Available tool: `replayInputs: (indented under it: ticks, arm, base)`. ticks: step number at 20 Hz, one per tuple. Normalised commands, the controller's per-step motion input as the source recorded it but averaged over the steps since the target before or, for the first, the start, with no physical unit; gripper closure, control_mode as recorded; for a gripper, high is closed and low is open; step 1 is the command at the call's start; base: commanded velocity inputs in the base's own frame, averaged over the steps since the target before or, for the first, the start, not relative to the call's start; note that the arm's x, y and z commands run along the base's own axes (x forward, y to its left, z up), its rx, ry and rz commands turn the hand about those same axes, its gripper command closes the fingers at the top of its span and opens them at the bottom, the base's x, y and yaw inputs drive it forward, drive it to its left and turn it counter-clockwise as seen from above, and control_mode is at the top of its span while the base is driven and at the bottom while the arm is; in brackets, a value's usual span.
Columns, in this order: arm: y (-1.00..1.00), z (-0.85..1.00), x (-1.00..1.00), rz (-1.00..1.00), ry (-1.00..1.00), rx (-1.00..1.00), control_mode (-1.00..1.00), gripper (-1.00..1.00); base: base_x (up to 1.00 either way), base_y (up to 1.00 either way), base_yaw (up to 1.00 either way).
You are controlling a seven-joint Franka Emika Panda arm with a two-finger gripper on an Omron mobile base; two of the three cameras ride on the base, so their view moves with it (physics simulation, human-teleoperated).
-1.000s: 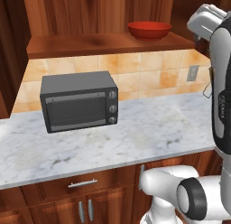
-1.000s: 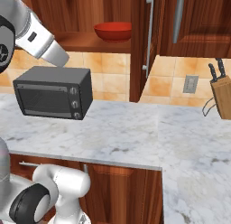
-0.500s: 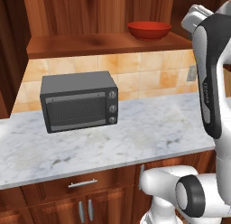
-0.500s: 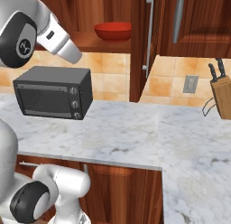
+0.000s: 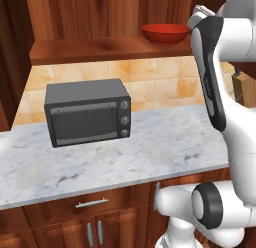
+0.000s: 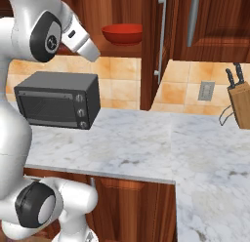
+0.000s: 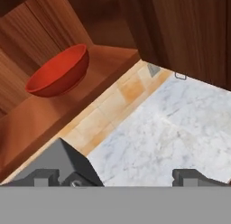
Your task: Move the bowls from the cabinet to the plates on the dining table.
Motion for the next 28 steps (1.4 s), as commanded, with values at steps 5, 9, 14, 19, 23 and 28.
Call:
replayInputs:
  ticks: [5,9,14,19,23,28]
  arm:
    - [-0.06,0.0,0.76,0.0,0.05,0.04,-1.0,-1.0]
    - [-0.08,0.0,0.7,0.0,0.06,0.02,-1.0,-1.0]
    - [-0.11,0.0,0.56,-0.01,0.04,0.01,-1.0,-1.0]
    - [-0.07,-0.03,0.56,-0.03,0.0,0.0,-1.0,-1.0]
    - [-0.15,-0.26,0.29,-0.03,0.0,0.0,-1.0,-1.0]
    - [-0.08,-0.15,0.49,-0.02,0.0,0.0,-1.0,-1.0]
  base:
    - [0.0,0.0,0.0]
    - [0.0,0.0,0.0]
    - [0.0,0.0,0.0]
    - [0.0,0.0,0.0]
    - [0.0,0.0,0.0]
    - [0.0,0.0,0.0]
